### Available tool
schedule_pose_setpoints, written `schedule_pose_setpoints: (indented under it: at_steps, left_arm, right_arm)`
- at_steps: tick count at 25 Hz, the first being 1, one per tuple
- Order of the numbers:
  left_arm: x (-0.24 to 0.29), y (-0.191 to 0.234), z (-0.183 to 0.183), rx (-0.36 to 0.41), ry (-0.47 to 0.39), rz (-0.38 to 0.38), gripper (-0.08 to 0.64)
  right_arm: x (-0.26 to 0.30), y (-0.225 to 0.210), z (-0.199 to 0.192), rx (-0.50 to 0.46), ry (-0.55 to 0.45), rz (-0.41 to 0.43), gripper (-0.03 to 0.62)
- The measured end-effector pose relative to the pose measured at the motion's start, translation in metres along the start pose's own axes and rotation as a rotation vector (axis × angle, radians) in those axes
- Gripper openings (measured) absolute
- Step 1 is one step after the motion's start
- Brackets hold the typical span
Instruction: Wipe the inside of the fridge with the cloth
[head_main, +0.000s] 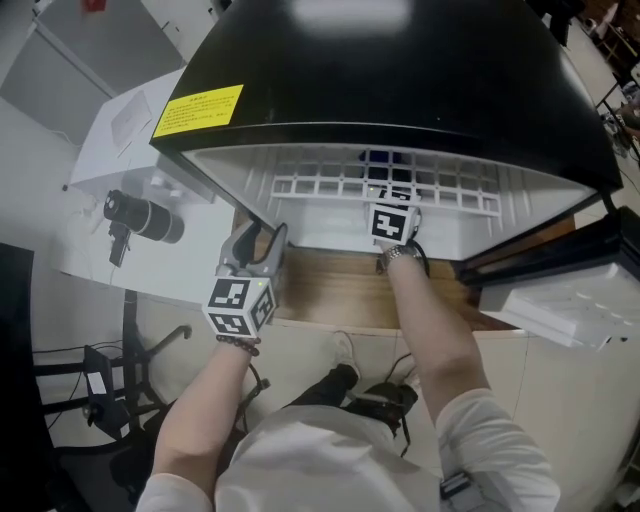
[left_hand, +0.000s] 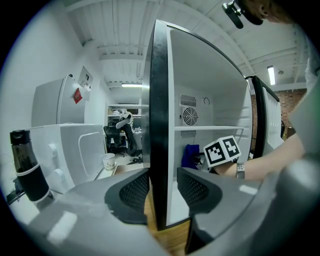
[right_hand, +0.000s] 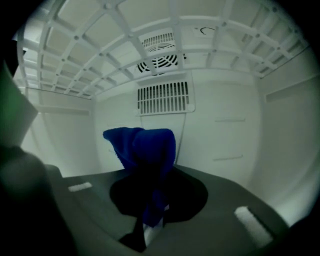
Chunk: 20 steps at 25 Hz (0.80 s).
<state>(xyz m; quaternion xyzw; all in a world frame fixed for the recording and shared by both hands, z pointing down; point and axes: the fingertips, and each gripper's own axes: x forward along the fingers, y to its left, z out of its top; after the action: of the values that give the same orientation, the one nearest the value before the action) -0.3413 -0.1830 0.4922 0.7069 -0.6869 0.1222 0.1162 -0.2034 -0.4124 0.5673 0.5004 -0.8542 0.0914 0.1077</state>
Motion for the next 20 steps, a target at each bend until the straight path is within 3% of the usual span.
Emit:
schedule_pose_setpoints:
  at_steps: [20]
  left_arm:
    - [0.0,0.002,-0.001,0.012,0.008,0.015,0.158]
  right_arm:
    - [-0.022,-0.09,-0.003,0.023,0.022,-0.166,0.043]
